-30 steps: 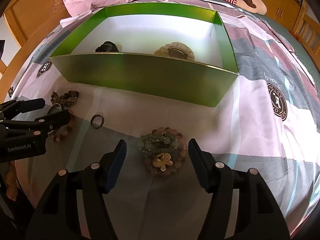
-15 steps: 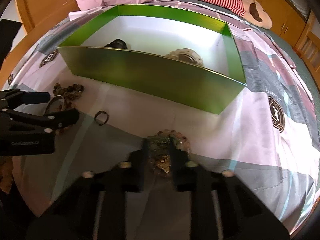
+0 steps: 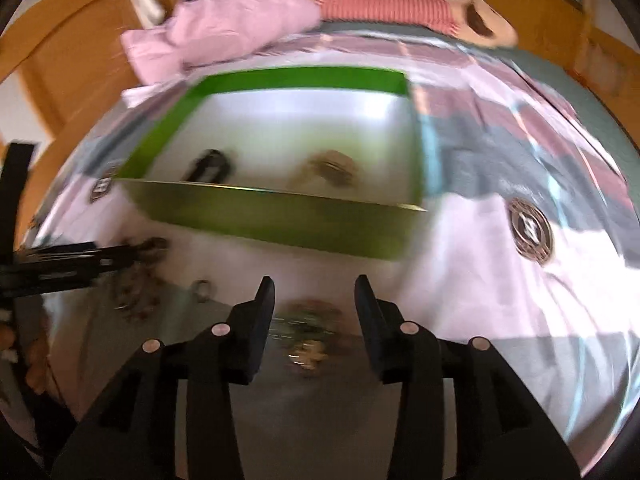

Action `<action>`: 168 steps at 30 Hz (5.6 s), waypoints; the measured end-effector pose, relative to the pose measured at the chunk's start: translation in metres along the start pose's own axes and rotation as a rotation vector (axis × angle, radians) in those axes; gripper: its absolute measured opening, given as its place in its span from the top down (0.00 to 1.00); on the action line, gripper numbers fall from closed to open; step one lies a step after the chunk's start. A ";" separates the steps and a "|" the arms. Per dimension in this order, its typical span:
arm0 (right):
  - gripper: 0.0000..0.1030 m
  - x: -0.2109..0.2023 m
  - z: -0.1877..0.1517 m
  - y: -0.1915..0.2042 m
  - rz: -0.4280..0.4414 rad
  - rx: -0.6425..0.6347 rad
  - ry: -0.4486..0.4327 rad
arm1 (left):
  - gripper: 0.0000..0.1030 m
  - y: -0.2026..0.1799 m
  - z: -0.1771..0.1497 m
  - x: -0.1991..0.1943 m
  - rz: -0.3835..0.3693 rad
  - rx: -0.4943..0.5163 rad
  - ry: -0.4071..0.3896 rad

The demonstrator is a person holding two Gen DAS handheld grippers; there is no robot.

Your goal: Organize jewelry

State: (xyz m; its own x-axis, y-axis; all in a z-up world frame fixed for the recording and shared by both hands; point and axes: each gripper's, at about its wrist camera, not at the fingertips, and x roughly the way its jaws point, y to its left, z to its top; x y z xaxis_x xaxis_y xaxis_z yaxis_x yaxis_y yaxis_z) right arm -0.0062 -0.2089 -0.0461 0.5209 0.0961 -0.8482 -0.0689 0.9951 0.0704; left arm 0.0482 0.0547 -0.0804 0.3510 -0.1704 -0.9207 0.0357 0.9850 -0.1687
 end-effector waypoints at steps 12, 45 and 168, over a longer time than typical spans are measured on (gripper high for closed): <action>0.78 0.040 -0.022 0.016 0.051 -0.081 0.157 | 0.14 -0.009 -0.005 0.011 0.039 0.033 0.033; 0.79 0.023 -0.017 0.041 0.102 -0.156 0.033 | 0.14 -0.032 -0.013 0.027 0.055 0.111 0.075; 0.92 0.001 0.093 -0.001 0.177 0.083 -0.266 | 0.92 -0.052 0.099 -0.050 -0.229 0.116 -0.228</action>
State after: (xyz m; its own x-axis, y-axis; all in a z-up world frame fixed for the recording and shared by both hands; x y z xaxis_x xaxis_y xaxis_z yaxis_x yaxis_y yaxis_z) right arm 0.0732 -0.2083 0.0017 0.7121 0.2587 -0.6527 -0.1139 0.9599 0.2562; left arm 0.1217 0.0147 0.0098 0.5209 -0.3899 -0.7594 0.2393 0.9206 -0.3085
